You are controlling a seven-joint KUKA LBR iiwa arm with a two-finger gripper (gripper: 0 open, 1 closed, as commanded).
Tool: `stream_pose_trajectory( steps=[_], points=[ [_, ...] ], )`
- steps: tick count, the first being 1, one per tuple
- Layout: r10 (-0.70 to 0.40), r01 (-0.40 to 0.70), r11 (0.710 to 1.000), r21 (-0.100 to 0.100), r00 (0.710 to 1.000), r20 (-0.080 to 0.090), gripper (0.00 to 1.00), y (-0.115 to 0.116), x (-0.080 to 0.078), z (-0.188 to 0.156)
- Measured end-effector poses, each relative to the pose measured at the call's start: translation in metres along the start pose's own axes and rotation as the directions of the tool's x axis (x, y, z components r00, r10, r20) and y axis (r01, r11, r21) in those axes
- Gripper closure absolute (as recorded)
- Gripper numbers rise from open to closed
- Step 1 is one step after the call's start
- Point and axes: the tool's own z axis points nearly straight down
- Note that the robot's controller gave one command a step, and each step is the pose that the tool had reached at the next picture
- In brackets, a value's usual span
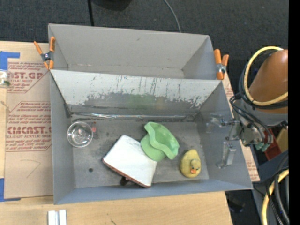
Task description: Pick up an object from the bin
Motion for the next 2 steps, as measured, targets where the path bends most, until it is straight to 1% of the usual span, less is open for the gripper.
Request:
stream_pose_trajectory(
  steps=[1,2],
  points=[
    [-0.002,0.002,1.000,0.002,1.000,0.008,0.00,0.001,-0.002,-0.004],
    [-0.044,0.044,0.999,0.002,0.999,0.008,0.00,0.040,-0.010,0.044]
  ],
)
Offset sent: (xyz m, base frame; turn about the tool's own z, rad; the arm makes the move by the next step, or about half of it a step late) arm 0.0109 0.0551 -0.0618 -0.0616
